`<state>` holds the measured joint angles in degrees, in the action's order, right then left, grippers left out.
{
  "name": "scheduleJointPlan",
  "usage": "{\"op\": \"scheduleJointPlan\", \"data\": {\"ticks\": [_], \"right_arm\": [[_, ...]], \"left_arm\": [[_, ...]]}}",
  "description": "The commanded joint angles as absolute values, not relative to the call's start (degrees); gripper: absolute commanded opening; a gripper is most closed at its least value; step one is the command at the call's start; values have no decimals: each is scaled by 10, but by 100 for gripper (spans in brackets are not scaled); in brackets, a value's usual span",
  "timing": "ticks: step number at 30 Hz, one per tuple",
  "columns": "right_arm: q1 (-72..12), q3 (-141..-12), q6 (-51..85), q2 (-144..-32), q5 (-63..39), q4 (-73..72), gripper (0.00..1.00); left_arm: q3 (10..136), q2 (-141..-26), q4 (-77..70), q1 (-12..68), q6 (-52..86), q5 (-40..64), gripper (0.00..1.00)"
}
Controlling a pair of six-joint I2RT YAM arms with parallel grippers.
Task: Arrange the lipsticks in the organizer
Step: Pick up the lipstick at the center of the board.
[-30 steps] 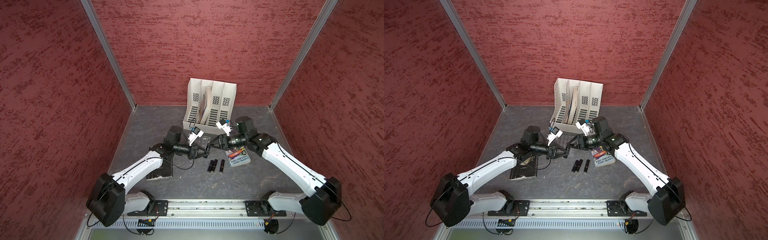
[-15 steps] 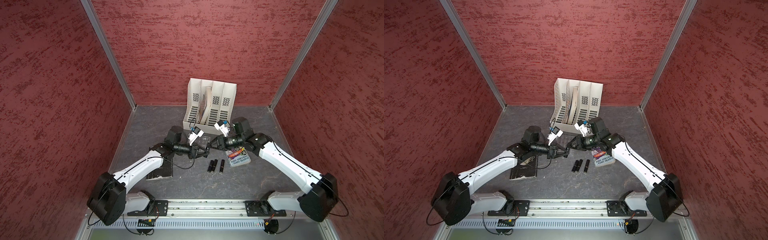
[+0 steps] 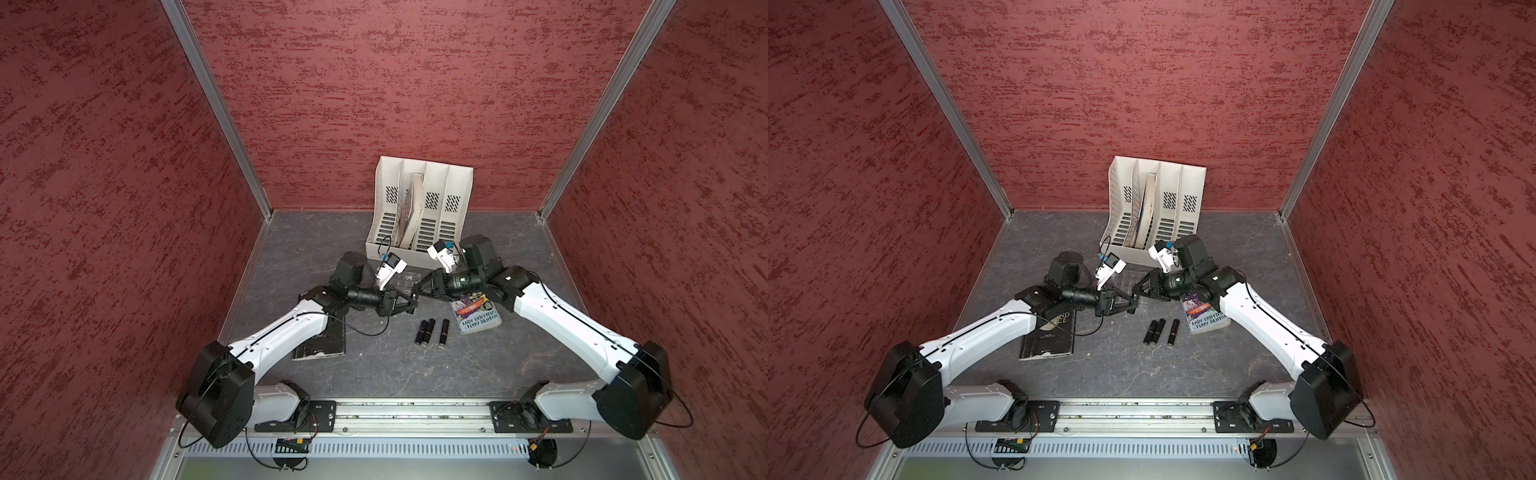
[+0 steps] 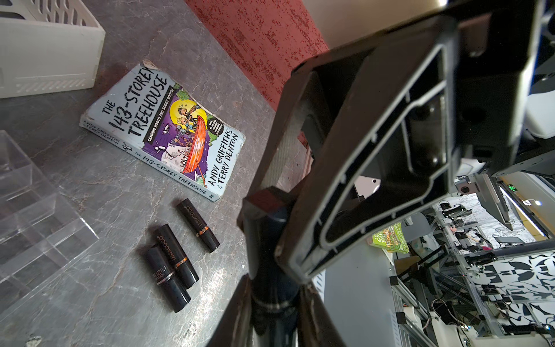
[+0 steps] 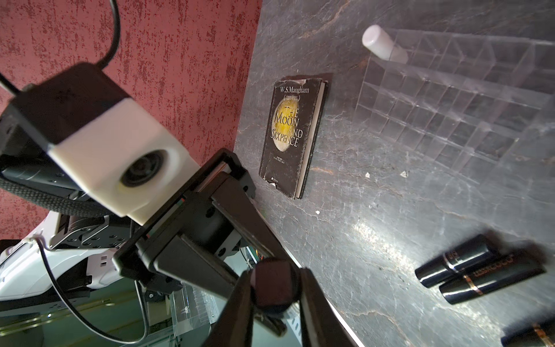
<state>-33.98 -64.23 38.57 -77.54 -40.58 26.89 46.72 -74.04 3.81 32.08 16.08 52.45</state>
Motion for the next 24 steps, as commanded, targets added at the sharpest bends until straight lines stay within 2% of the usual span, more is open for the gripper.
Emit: {"op": "scheduleJointPlan", "data": {"ticks": [1,3,5,9,11,15,18,22,24], "right_arm": [[-353,-640,404,-787,-396,233,24],[-353,-637,408,-788,-389,230,22],[-353,-633,413,-788,-382,222,21],[-353,-626,427,-788,-367,198,19],[-353,-624,434,-792,-360,185,19],[-353,-625,444,-805,-349,160,18],[-353,-628,441,-809,-308,155,18],[-361,-600,426,-802,-177,82,16],[-393,-593,372,-807,-60,44,14]], "left_arm": [[485,-744,27,326,148,536,20],[486,-744,29,326,147,533,21],[486,-741,32,326,148,530,27],[488,-731,43,319,163,518,58],[485,-722,45,314,172,513,67],[475,-698,51,302,183,498,74],[477,-682,96,280,183,435,76],[470,-659,169,198,243,250,76],[461,-648,195,161,269,182,76]]}}
